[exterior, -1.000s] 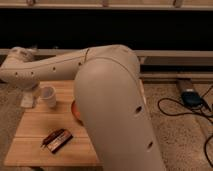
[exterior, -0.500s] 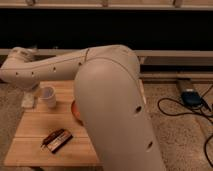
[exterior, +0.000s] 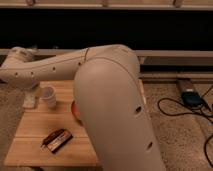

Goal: Place the white sponge in the ceramic cup

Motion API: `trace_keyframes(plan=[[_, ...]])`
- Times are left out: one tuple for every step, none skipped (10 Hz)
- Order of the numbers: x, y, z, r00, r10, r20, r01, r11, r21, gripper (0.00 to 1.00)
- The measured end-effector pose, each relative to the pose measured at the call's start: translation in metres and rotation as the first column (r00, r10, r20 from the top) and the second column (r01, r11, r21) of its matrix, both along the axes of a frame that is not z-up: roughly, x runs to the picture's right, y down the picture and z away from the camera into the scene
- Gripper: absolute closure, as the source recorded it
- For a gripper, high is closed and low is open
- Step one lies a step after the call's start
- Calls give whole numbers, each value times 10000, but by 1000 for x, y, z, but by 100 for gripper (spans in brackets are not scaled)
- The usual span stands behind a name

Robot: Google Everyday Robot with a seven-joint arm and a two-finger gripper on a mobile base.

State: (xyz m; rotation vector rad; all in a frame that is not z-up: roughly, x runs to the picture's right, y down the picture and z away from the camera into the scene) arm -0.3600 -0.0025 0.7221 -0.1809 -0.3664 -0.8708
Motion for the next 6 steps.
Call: trace_keyframes(plan=[[6,-9,2,9998,-16,-210,20,9998,175,100],[12,-18,5,9994,-10,-346,20,9995,306,100],[22,-31,9,9983,41,-577,-12,9987,504,100],[24,-36,10,9978,33,-660,7,9981,613,100],[25,-42,11,9975,23,-706,29,9973,728,100],[33,-51,19,9963,69,-854,2,9965,835,100]])
